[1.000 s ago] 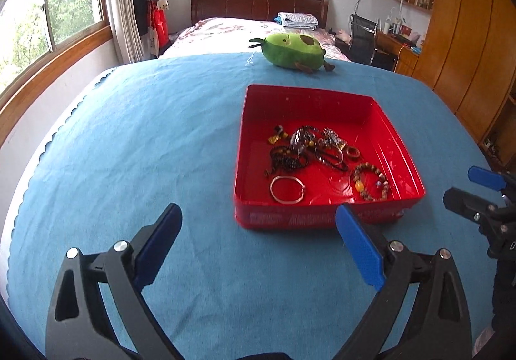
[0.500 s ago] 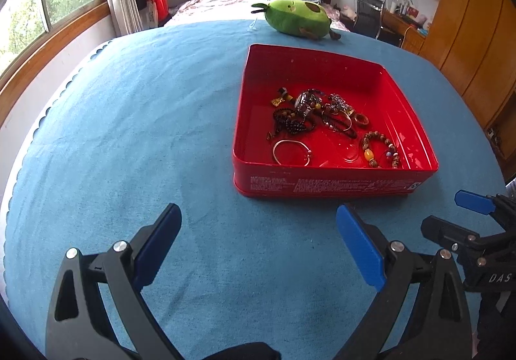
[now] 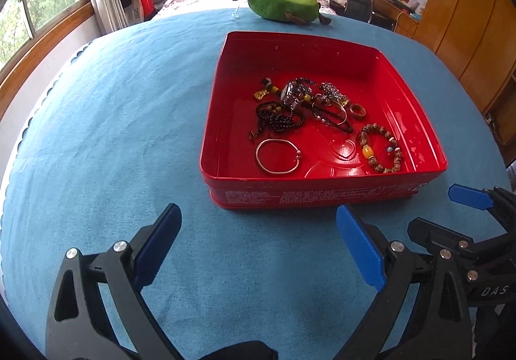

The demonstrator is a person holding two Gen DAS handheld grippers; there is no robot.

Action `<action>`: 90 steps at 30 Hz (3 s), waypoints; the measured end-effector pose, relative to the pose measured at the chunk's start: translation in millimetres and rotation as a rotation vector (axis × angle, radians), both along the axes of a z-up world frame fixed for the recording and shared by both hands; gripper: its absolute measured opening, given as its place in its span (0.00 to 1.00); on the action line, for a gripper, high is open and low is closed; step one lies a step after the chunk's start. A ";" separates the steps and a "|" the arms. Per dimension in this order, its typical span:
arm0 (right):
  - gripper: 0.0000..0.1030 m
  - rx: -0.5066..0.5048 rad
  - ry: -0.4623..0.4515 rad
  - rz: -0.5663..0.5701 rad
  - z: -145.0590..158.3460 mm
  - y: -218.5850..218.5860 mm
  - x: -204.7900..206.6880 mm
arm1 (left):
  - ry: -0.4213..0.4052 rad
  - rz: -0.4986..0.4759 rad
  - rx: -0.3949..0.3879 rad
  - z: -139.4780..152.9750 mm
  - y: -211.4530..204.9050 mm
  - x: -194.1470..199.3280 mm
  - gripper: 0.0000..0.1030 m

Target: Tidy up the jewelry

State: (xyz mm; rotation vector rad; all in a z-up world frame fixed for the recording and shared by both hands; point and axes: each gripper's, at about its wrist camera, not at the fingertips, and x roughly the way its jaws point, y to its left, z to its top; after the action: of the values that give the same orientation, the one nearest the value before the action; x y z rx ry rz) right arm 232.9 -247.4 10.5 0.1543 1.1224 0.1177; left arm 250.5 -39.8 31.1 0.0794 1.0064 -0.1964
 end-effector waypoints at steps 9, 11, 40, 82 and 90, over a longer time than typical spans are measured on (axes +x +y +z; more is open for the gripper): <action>0.96 0.000 0.033 0.000 -14.2 -3.3 13.7 | -0.001 0.030 0.025 -5.5 3.7 10.5 0.93; 0.96 0.000 0.034 0.002 -14.7 -2.5 15.1 | -0.004 0.034 0.026 -4.8 4.5 11.5 0.93; 0.96 -0.006 0.034 0.003 -17.0 -3.7 21.2 | -0.007 0.044 0.037 -5.6 4.4 13.0 0.93; 0.96 -0.013 0.027 0.005 -16.7 -3.4 21.3 | 0.001 0.047 0.042 -7.8 5.9 13.8 0.93; 0.96 -0.014 0.027 0.005 -17.2 -3.7 21.7 | 0.000 0.058 0.040 -7.5 7.0 14.7 0.93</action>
State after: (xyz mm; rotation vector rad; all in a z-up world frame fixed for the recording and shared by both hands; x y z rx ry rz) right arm 254.6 -251.1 -6.7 0.1413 1.1508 0.1122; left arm 265.1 -32.7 23.6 0.0868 1.0120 -0.1231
